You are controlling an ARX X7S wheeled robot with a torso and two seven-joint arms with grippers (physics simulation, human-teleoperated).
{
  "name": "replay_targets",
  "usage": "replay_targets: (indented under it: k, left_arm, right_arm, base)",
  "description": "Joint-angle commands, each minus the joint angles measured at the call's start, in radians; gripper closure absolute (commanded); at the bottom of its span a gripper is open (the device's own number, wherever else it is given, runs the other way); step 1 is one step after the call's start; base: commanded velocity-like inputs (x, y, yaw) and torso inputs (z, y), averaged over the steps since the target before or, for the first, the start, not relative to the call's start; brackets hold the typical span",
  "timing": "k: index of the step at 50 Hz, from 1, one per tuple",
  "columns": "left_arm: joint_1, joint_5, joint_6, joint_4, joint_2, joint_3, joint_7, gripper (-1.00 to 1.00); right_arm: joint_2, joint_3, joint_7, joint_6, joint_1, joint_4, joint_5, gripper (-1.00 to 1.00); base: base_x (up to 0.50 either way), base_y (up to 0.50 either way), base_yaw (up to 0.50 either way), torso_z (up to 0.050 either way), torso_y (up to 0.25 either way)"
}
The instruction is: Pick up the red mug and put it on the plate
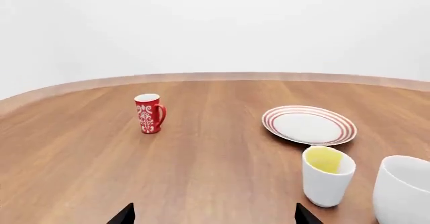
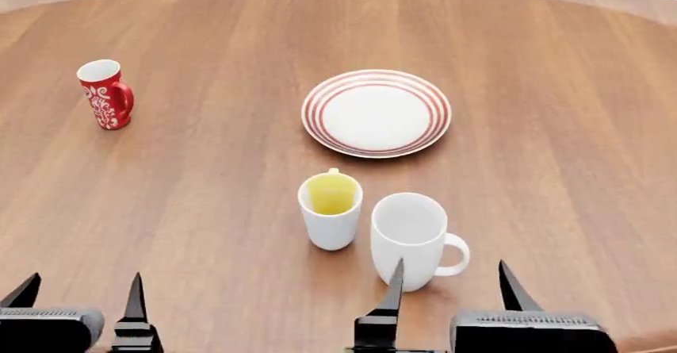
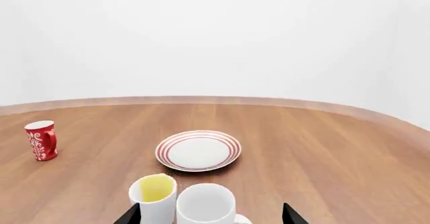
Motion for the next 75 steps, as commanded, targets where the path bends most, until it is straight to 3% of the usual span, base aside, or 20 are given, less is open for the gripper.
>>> replay_targets:
  k: [1, 7, 13, 30, 39, 42, 46, 47, 50, 75]
  left_arm:
    - [-0.16, -0.044, -0.345, 0.245, -0.044, 0.005, -0.023, -1.0]
    - [-0.247, -0.065, -0.452, 0.348, -0.055, -0.009, -0.03, -1.0]
    - [-0.269, -0.065, -0.453, 0.354, -0.06, 0.005, -0.035, -1.0]
    - [-0.269, -0.05, -0.407, 0.33, -0.08, 0.02, -0.051, -1.0]
    - [-0.269, -0.052, -0.391, 0.316, -0.084, 0.018, -0.056, -1.0]
    - [-0.271, -0.055, -0.39, 0.314, -0.087, 0.006, -0.059, -1.0]
    - [-0.271, -0.058, -0.39, 0.314, -0.088, 0.007, -0.061, -1.0]
    - [-0.272, -0.062, -0.391, 0.317, -0.088, -0.001, -0.062, -1.0]
    - [-0.271, -0.063, -0.388, 0.319, -0.089, 0.0, -0.064, -1.0]
    - [-0.271, -0.072, -0.38, 0.311, -0.099, 0.006, -0.077, -1.0]
  right_arm:
    - [0.011, 0.011, 0.027, 0.351, 0.184, -0.293, 0.071, -1.0]
    - [-0.003, 0.038, 0.051, 0.516, 0.3, -0.405, 0.123, -1.0]
    - [-0.007, 0.05, 0.063, 0.545, 0.331, -0.426, 0.145, -1.0]
    - [0.012, 0.049, 0.09, 0.471, 0.33, -0.367, 0.151, -1.0]
    - [0.058, 0.099, 0.181, 0.374, 0.379, -0.233, 0.046, -1.0]
    - [0.094, 0.174, 0.248, 0.319, 0.408, -0.154, -0.02, -1.0]
    - [0.095, 0.174, 0.25, 0.319, 0.408, -0.153, -0.017, -1.0]
    - [0.105, 0.254, 0.277, 0.322, 0.423, -0.151, -0.021, -1.0]
    - [0.113, 0.268, 0.287, 0.319, 0.422, -0.154, -0.028, -1.0]
    - [0.114, 0.257, 0.312, 0.309, 0.425, -0.165, -0.026, -1.0]
  base:
    - [0.0, 0.0, 0.0, 0.0, 0.0]
    - [0.0, 0.0, 0.0, 0.0, 0.0]
    - [0.0, 0.0, 0.0, 0.0, 0.0]
    - [0.0, 0.0, 0.0, 0.0, 0.0]
    - [0.0, 0.0, 0.0, 0.0, 0.0]
    - [0.0, 0.0, 0.0, 0.0, 0.0]
    - [0.0, 0.0, 0.0, 0.0, 0.0]
    - [0.0, 0.0, 0.0, 0.0, 0.0]
    - [0.0, 0.0, 0.0, 0.0, 0.0]
    - [0.0, 0.0, 0.0, 0.0, 0.0]
